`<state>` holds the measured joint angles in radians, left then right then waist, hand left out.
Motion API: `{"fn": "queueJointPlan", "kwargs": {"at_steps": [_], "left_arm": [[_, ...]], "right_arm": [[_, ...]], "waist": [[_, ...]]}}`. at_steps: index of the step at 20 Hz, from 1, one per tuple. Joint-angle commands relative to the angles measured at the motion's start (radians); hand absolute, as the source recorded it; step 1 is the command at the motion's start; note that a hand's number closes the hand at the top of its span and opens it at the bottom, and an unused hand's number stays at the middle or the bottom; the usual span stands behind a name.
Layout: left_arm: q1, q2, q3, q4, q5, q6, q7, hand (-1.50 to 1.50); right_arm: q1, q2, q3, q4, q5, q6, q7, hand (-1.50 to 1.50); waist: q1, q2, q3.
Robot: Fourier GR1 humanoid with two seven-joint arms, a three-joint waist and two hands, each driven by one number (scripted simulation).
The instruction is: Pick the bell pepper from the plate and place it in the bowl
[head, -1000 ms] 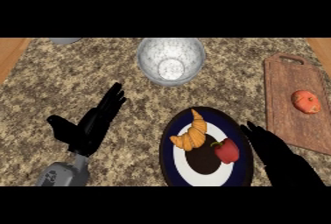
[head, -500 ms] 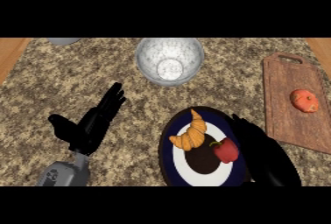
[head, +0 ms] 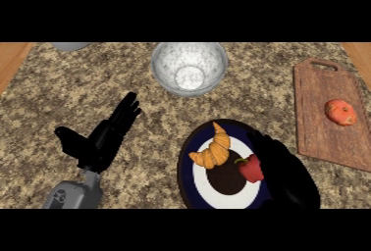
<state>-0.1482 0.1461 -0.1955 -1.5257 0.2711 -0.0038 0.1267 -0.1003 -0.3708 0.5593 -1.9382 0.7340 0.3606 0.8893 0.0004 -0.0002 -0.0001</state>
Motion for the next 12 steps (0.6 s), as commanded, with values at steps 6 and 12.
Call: {"fn": "queueJointPlan", "kwargs": {"at_steps": [6,12], "left_arm": [[0.038,-0.034,0.026,-0.024,-0.049,-0.033,-0.005,0.00],[0.055,-0.048,0.038,-0.047,-0.049,-0.049,0.018,0.00]], "right_arm": [[0.008,0.108,-0.043,0.037,0.098,0.053,-0.024,-1.50],[0.104,0.075,-0.048,0.151,0.193,-0.093,-0.184,-1.50]], "waist": [[0.000,0.000,0.000],[-0.001,0.000,0.000]]}}
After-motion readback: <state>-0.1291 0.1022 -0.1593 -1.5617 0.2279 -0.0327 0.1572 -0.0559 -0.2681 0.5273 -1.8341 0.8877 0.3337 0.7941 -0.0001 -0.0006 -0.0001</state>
